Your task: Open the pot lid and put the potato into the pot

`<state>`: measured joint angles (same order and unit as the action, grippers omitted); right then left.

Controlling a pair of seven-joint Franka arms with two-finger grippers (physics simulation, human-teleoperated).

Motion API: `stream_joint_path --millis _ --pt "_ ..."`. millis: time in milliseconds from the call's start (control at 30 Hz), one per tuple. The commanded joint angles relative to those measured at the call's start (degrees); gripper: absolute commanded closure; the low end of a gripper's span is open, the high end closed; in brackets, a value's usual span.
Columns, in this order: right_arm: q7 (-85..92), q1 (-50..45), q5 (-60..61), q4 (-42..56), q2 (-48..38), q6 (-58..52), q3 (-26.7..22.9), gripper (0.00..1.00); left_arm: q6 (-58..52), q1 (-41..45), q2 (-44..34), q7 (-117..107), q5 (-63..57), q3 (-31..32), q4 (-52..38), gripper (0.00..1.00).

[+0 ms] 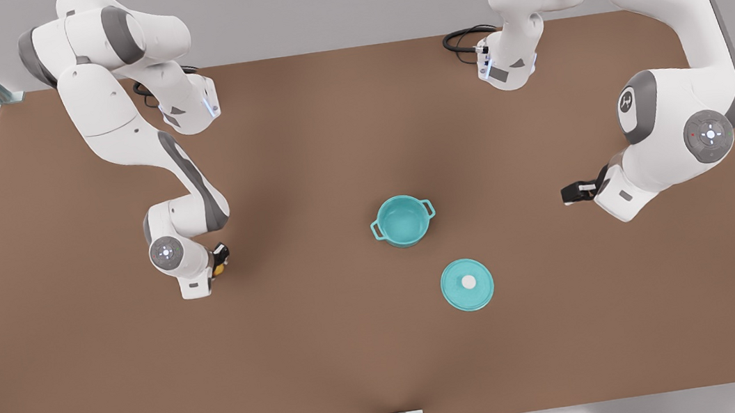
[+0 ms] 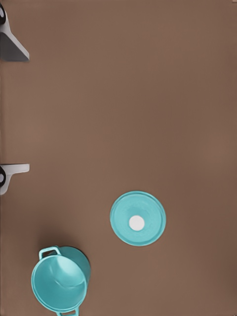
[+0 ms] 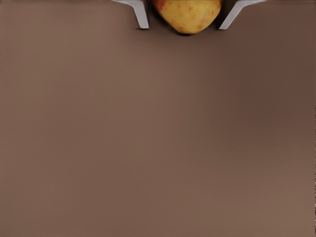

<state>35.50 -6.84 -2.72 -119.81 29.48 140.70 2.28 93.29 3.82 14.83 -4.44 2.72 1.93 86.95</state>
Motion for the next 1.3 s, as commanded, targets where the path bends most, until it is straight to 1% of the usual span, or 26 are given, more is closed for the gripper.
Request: stream_joint_path --millis 0,200,300,367,433,467,533,633,667,700,800,867,967,1000,1067,1267 --pt "2.12 -0.02 -0.18 0.02 -0.13 -0.25 0.0 0.48 -0.12 -0.04 -0.06 6.72 0.0 0.01 -0.03 0.0" --pt "2.82 -0.28 -0.09 0.28 -1.45 -0.78 0.0 0.49 -0.12 -0.04 0.11 6.72 -0.09 0.01 -0.03 0.0" --pt "2.73 -0.46 -0.09 1.95 -3.91 -5.96 0.79 0.49 -0.21 0.05 0.11 6.72 0.0 0.01 -0.03 0.0" --pt "2.82 -0.46 -0.09 4.76 -5.84 -12.46 2.46 0.49 -0.12 0.05 0.11 5.93 0.0 0.1 -0.03 0.0" --pt "1.86 -0.46 0.08 10.12 -6.28 -20.37 5.71 0.49 -0.12 0.05 0.11 5.93 0.0 0.1 -0.03 0.0" --pt "0.28 -0.55 0.08 12.23 -6.28 -22.66 7.56 0.49 -0.21 0.05 0.11 5.93 0.0 0.1 -0.03 0.0" --pt "-4.29 -0.63 0.0 15.66 -6.19 -25.74 10.72 0.49 -0.21 0.05 0.2 5.93 -0.09 0.1 -0.03 0.0" --pt "-13.34 -5.73 0.0 19.35 -6.02 -27.32 11.69 0.49 -0.12 0.05 0.2 5.93 -0.09 0.1 -0.03 0.0" --pt "-17.56 -6.08 -0.09 20.67 -5.75 -27.32 13.89 0.49 -0.12 0.05 0.2 5.93 -0.09 0.01 -0.03 0.0" --pt "-20.2 -6.61 -0.09 22.16 -4.88 -27.32 15.38 0.49 -0.12 0.05 0.2 5.93 -0.09 0.01 -0.03 0.0" --pt "-27.14 -10.91 0.0 26.64 -1.8 -27.32 15.38 0.49 -0.12 0.05 0.2 5.93 -0.09 0.01 -0.03 0.0" --pt "-32.77 -15.4 -0.18 33.23 2.85 -27.23 15.47 0.48 -0.12 0.05 0.2 5.93 0.0 0.01 0.06 0.0" --pt "-36.64 -18.65 -0.18 40.35 8.04 -26.54 15.38 0.48 -0.12 0.05 0.29 5.93 0.0 0.01 0.06 0.0" --pt "-37.96 -20.49 -0.09 44.39 11.03 -26.09 15.38 0.48 -0.12 0.05 0.29 5.93 0.0 0.01 0.06 0.0" --pt "-39.89 -21.99 -0.09 48.09 13.75 -24.78 15.38 0.48 -0.12 0.05 0.38 5.93 -1.49 0.1 -0.03 0.0" --pt "-44.37 -26.03 -0.18 50.82 20.88 -14.05 15.21 0.48 -0.12 0.05 0.38 5.93 -1.58 0.1 -0.03 0.0"
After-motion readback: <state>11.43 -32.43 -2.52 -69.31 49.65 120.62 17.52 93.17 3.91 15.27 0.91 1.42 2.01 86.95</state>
